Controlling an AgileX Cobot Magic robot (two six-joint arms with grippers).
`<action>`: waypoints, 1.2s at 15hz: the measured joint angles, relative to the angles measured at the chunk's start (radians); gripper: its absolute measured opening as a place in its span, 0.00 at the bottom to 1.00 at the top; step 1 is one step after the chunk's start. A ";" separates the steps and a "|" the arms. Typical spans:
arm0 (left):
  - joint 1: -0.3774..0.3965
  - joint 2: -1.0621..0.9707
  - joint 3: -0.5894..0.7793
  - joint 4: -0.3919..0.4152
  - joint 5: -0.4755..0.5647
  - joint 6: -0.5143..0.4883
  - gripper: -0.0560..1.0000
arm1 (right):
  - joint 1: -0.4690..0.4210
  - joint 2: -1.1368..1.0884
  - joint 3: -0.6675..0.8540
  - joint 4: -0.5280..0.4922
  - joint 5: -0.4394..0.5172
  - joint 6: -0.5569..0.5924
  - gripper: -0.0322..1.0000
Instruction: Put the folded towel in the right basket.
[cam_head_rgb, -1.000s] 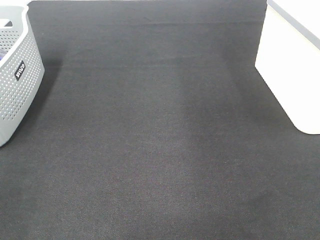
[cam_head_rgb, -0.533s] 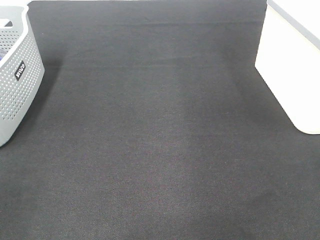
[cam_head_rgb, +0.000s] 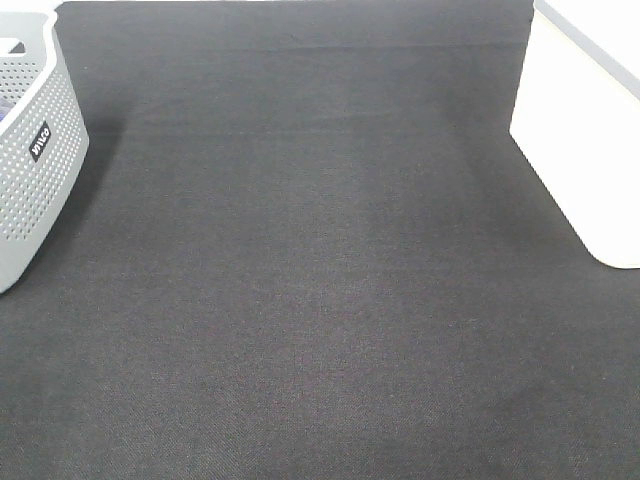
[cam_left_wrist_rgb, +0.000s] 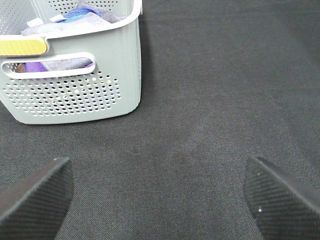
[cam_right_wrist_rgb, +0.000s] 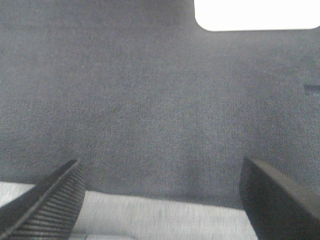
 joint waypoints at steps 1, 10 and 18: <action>0.000 0.000 0.000 0.000 0.000 0.000 0.88 | 0.000 -0.060 0.034 -0.003 -0.012 0.000 0.80; 0.000 0.000 0.000 0.000 0.000 0.000 0.88 | 0.000 -0.279 0.155 -0.004 -0.111 0.000 0.80; 0.000 0.000 0.000 0.000 0.000 0.000 0.88 | 0.000 -0.279 0.155 -0.004 -0.111 0.000 0.80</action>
